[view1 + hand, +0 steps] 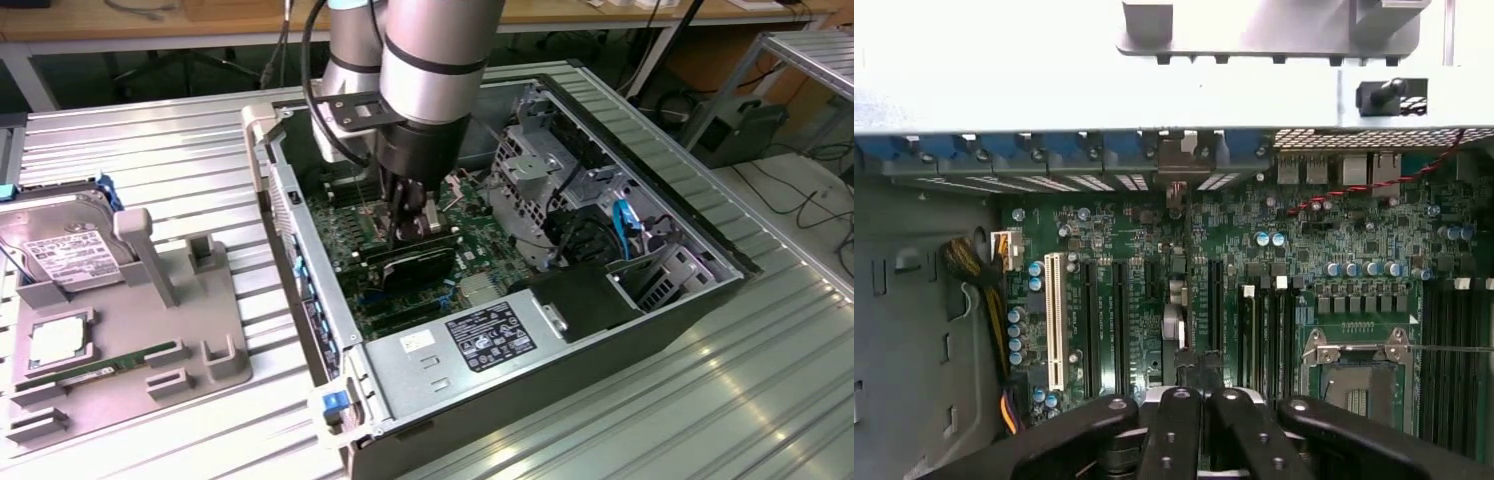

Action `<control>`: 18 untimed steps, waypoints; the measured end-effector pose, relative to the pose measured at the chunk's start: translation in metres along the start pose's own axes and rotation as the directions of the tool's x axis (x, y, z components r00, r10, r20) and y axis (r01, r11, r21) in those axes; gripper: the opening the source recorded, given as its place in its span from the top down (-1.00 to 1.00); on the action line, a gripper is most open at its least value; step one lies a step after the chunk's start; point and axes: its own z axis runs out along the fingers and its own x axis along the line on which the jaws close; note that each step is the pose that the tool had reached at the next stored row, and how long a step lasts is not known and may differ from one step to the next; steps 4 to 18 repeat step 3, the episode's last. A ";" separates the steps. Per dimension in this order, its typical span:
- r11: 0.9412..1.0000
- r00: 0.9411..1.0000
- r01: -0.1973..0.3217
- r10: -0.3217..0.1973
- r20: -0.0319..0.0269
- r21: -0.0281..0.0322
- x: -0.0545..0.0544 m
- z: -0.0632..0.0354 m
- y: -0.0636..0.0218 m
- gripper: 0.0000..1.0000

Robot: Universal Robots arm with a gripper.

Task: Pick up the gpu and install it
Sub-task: 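Press down on the gpu until it lock into place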

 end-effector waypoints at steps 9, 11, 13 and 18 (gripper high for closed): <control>1.000 1.000 0.000 0.000 0.000 0.000 0.000 0.0000 0.0000 0.79; 1.000 1.000 0.000 0.000 0.000 0.000 0.000 0.0000 0.0000 0.79; 1.000 1.000 0.000 0.000 0.000 0.000 0.000 0.0000 0.0000 0.79; 1.000 1.000 0.000 0.000 0.000 0.000 0.000 0.0000 0.0000 0.79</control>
